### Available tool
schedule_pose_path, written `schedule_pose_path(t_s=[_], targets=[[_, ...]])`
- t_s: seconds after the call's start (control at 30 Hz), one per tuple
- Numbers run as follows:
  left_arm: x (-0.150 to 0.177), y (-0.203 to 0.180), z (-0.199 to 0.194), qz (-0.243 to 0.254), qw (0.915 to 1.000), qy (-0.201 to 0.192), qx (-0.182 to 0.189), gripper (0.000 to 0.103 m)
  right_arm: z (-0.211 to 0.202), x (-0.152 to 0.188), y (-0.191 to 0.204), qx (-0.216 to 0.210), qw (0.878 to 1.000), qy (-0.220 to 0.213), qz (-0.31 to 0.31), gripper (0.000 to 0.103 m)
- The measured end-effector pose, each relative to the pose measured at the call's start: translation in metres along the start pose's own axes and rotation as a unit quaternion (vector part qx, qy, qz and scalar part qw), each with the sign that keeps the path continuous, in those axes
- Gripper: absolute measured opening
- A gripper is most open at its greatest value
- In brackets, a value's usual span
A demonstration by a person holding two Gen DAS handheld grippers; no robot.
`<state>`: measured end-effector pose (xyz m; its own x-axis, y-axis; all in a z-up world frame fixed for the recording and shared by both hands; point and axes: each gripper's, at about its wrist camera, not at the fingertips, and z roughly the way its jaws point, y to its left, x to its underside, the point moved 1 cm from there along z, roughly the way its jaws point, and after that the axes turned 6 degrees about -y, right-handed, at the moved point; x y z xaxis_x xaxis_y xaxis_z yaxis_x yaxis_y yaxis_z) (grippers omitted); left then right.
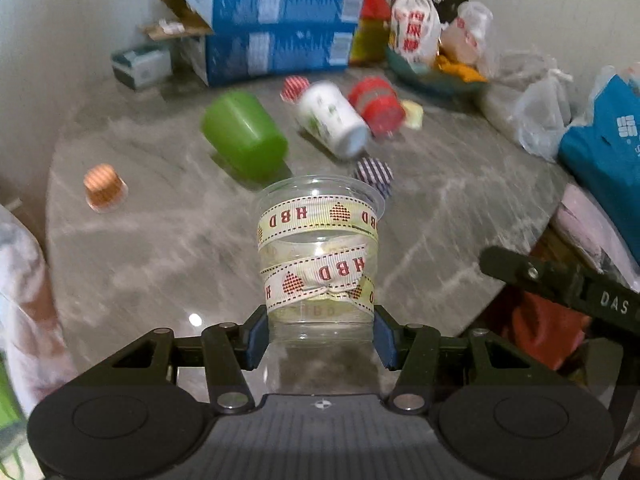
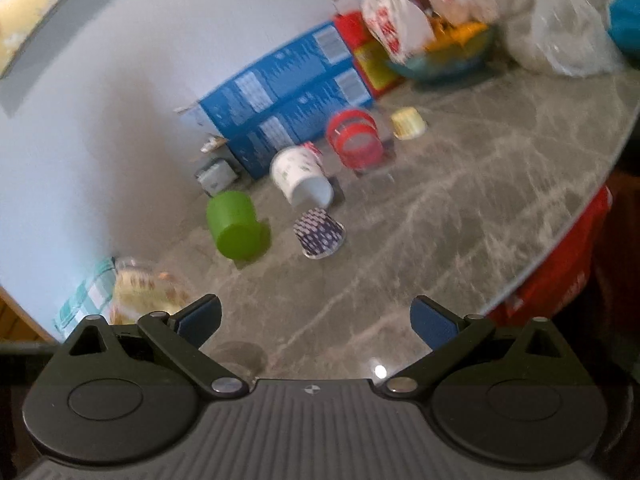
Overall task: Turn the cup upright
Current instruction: 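Lift the clear HBD cup off the table with the left gripper, then close the right gripper on the clear cup while the left gripper holds it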
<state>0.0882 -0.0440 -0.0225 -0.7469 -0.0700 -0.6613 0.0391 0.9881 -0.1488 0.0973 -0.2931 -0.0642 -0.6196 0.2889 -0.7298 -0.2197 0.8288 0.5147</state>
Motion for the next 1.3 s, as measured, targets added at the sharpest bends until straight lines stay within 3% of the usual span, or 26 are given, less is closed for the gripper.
schedule_pose_path(t_s=[0.27,0.47,0.67,0.83,1.0,1.3], targets=[[0.017,0.003,0.024,-0.014,0.9993,0.030,0.017,0.056,0.016,0.005,0.005,0.004,0.999,0.047,0.003,0.102],[0.023,-0.001,0.026,-0.007,0.9994,0.029,0.016,0.056,0.027,0.006,0.017,-0.033,0.996,0.073,0.040,0.102],[0.025,-0.002,0.025,0.004,0.9996,0.023,0.013,0.056,0.044,0.006,0.046,-0.054,0.992,0.112,0.028,0.102],[0.025,0.001,0.026,0.000,0.9994,0.024,0.026,0.056,0.066,0.010,0.066,-0.050,0.985,0.164,0.015,0.102],[0.025,0.005,0.026,-0.004,0.9991,0.023,0.036,0.056,0.093,0.009,0.069,-0.064,0.972,0.219,0.058,0.102],[0.025,0.014,0.026,-0.019,0.9982,0.022,0.052,0.056,0.106,0.005,0.078,-0.019,0.972,0.234,0.030,0.084]])
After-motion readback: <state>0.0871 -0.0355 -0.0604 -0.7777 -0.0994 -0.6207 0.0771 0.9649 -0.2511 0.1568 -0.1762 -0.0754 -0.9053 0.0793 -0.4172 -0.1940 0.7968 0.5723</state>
